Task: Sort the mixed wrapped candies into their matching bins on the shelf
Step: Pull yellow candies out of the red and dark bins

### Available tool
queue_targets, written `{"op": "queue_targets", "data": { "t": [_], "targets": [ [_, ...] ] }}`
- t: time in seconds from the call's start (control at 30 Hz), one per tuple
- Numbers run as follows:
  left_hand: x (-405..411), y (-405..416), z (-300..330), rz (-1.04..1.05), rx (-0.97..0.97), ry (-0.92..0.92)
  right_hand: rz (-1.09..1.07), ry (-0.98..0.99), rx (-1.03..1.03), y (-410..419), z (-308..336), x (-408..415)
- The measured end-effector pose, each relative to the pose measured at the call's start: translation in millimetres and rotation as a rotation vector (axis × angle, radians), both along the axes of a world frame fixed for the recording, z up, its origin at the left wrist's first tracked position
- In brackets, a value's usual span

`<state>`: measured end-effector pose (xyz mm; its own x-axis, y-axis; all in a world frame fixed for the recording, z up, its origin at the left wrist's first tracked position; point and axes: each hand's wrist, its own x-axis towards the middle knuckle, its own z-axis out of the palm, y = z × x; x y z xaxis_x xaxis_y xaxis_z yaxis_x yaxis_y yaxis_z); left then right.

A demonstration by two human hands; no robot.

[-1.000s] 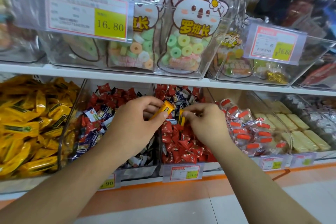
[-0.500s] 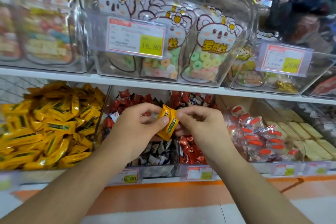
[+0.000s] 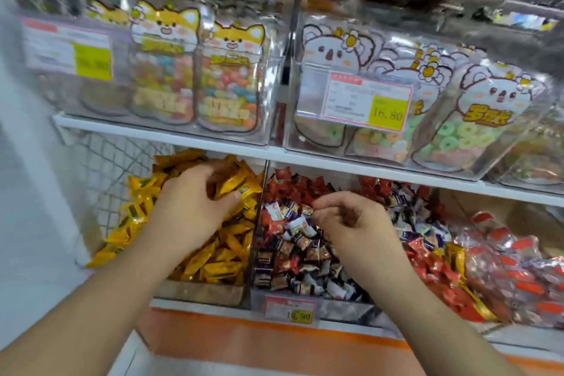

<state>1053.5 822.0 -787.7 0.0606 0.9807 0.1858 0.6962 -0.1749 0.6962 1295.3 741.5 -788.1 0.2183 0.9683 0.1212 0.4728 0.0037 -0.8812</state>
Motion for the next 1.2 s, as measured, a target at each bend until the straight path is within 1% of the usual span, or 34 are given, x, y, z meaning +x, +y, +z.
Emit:
{"op": "queue_targets", "data": {
  "t": [0.07,0.13,0.27,0.37,0.47,0.57,0.63,0.77,0.83,0.9,1.03,1.1,1.2],
  "targets": [
    [-9.3,6.4,-2.5,0.007,-0.026,0.122,0.013,-0.013,-0.002,0.9,-1.7,-0.1],
    [-10.7,8.8,-1.6,0.009,-0.02,0.175,0.012,-0.047,0.011,0.7,-2.5,2.5],
    [6.0,2.3,4.8,-0.064,0.041,0.139,-0.033,-0.069,0.03,-3.9,-1.2,15.3],
    [30.2,-7.8,5.3,-0.162,0.087,0.14,-0.063,-0.057,0.052,-8.3,1.4,32.2],
    [59.7,-20.8,7.0,-0.281,0.091,0.14,-0.125,-0.038,0.072,-14.6,2.7,57.6],
    [88.5,-28.7,6.7,-0.367,0.103,0.141,-0.194,-0.06,0.08,-25.8,2.3,90.6],
    [108.2,-30.7,4.8,-0.403,0.117,0.123,-0.253,-0.155,0.094,-35.8,2.2,115.5],
    [150.6,-36.6,-2.8,-0.496,0.118,0.095,-0.337,-0.503,0.045,-58.9,2.5,162.4],
    [174.0,-42.8,-8.0,-0.579,0.127,0.084,-0.345,-0.69,0.015,-64.9,-0.9,182.6],
    [195.9,-48.5,-14.3,-0.634,0.133,0.105,-0.308,-0.838,0.038,-65.0,-9.2,201.6],
    [227.8,-57.6,-23.9,-0.714,0.136,0.175,-0.293,-0.978,-0.043,-57.5,-26.7,220.4],
    [234.6,-59.3,-27.0,-0.715,0.119,0.205,-0.299,-1.025,-0.097,-53.2,-30.2,220.7],
    [238.2,-58.9,-32.3,-0.697,0.099,0.247,-0.342,-1.096,-0.106,-49.8,-32.0,219.9]
  ]
}}
